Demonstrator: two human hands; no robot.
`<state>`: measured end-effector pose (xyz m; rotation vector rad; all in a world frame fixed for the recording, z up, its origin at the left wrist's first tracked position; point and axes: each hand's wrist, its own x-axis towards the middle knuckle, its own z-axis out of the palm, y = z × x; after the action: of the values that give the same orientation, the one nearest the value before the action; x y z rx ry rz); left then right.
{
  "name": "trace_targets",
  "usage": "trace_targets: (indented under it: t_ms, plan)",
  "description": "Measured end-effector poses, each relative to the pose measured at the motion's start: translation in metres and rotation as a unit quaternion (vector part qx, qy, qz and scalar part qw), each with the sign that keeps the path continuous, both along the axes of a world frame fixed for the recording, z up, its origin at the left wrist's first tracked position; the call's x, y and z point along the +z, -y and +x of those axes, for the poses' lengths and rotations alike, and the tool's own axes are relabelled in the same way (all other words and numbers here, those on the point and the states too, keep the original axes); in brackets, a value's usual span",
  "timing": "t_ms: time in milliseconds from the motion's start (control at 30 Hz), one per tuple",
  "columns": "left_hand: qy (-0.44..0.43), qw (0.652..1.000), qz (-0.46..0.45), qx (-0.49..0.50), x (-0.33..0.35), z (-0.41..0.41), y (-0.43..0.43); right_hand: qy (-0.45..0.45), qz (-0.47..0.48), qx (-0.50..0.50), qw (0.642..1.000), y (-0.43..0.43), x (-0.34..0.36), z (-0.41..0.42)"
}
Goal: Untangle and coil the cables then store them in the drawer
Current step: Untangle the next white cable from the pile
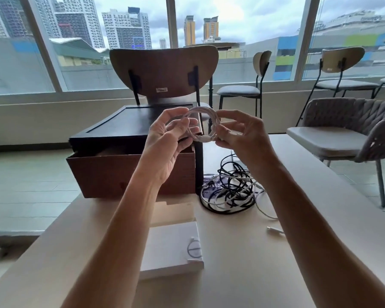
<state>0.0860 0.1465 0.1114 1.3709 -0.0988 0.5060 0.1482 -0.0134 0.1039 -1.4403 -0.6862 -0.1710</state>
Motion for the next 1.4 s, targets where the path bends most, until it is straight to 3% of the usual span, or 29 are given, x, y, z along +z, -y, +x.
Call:
trace_targets:
  t_ms: [133,233,367,467,633,767,967,1133,1400]
  plan:
    - [-0.026,0.998,0.043,0.040,-0.014,-0.027,-0.016,0.020,-0.052,0.016,0.998,-0.009,-0.001,-0.012]
    - [-0.062,0.982,0.150,0.100,-0.031,-0.049,-0.036,0.032,-0.095,0.037,0.994,-0.015,-0.002,-0.021]
    - [-0.177,0.921,0.320,0.134,-0.058,-0.082,-0.071,0.024,-0.153,0.071,0.985,-0.021,-0.014,-0.032]
    - [-0.272,0.890,0.358,0.081,-0.068,-0.110,-0.085,0.004,-0.190,0.077,0.979,-0.024,-0.038,-0.039]
    - [-0.387,0.799,0.459,0.021,-0.079,-0.140,-0.101,-0.043,-0.204,0.058,0.976,-0.026,-0.078,-0.046]
    - [-0.407,0.830,0.381,-0.037,-0.088,-0.143,-0.106,-0.064,-0.199,0.064,0.976,-0.025,-0.085,-0.055]
    - [-0.257,0.910,0.325,-0.025,-0.097,-0.138,-0.096,-0.015,-0.208,0.027,0.978,-0.025,-0.080,-0.059]
    - [-0.149,0.917,0.362,0.072,-0.113,-0.124,-0.087,0.060,-0.209,-0.010,0.976,-0.022,-0.069,-0.057]
    - [-0.079,0.933,0.345,0.060,-0.121,-0.108,-0.082,0.132,-0.233,-0.013,0.963,-0.040,-0.073,-0.063]
